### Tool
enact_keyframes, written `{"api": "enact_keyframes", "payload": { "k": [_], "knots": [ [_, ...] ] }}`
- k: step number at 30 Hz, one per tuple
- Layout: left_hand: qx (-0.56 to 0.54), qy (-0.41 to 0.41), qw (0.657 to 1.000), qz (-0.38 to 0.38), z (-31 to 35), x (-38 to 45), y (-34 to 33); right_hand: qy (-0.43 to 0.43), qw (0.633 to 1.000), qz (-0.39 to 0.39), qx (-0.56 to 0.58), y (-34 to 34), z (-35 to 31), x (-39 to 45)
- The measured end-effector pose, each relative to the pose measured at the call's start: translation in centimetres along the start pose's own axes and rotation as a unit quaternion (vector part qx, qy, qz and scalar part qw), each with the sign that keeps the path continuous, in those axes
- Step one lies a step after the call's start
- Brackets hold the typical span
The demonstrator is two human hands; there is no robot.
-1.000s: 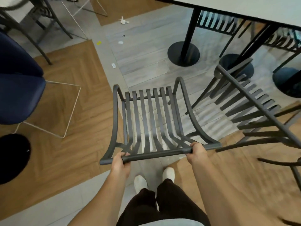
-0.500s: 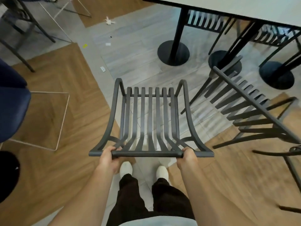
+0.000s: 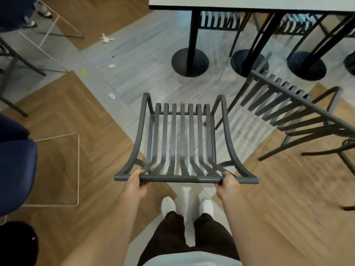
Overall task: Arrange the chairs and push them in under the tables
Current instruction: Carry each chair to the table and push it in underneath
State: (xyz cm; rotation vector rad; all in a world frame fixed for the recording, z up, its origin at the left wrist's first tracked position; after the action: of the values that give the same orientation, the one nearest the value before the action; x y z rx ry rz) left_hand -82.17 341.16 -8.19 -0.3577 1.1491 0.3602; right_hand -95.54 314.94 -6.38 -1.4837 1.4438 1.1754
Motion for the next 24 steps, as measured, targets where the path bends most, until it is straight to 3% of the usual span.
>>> {"api": "enact_keyframes", "payload": {
  "k": [4,6,7,8,10,12,14,15,18,19,21,24],
  "knots": [
    [0.070,0.000,0.997,-0.041,-0.2,-0.2,1.3,0.064,0.994,0.053,-0.069,0.5,0.3,0.4],
    [0.212,-0.025,0.975,-0.065,-0.7,-1.2,1.8,0.102,0.978,0.100,-0.151,0.8,0.6,0.2],
    [0.317,-0.050,0.944,-0.079,-1.0,-1.9,1.9,0.131,0.966,0.114,-0.192,0.9,0.9,-0.3],
    [0.429,-0.081,0.895,-0.092,-1.4,-2.9,2.1,0.164,0.953,0.118,-0.224,0.9,1.4,-1.0],
    [0.621,-0.179,0.755,-0.110,-2.4,-4.2,2.4,0.237,0.926,0.109,-0.274,1.3,2.9,-2.0],
    [0.707,-0.322,0.617,-0.122,-2.7,-4.9,2.1,0.289,0.878,0.088,-0.371,1.9,4.8,-2.9],
    [0.723,-0.435,0.518,-0.139,-2.3,-4.7,1.3,0.356,0.797,0.046,-0.486,2.1,6.3,-3.8],
    [0.729,-0.468,0.478,-0.148,-1.9,-4.1,1.0,0.402,0.738,0.036,-0.540,2.2,6.7,-4.0],
    [0.774,-0.498,0.364,-0.142,-0.6,-2.1,0.2,0.491,0.529,0.054,-0.690,1.5,6.7,-3.1],
    [0.796,-0.483,0.336,-0.139,-0.1,-1.5,-0.1,0.508,0.468,0.055,-0.721,1.1,6.2,-2.2],
    [0.825,-0.459,0.300,-0.138,0.5,-0.6,-0.6,0.536,0.383,0.042,-0.751,0.2,4.8,-0.4],
    [0.851,-0.427,0.277,-0.132,1.3,0.4,-1.4,0.539,0.316,0.031,-0.780,-1.2,2.5,-0.3]
  ]
}}
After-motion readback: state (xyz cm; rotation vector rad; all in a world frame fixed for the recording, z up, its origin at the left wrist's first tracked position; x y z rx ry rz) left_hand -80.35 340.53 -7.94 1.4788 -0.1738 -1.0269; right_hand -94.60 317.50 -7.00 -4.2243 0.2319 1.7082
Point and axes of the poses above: each hand's wrist, its own x-axis towards the middle knuckle, its own y-axis out of the back of the hand, z = x × y, the point moved 2 cm from there along x, towards the middle knuckle, and after that the axes turned 2 degrees about -y, right-handed, at the moved point
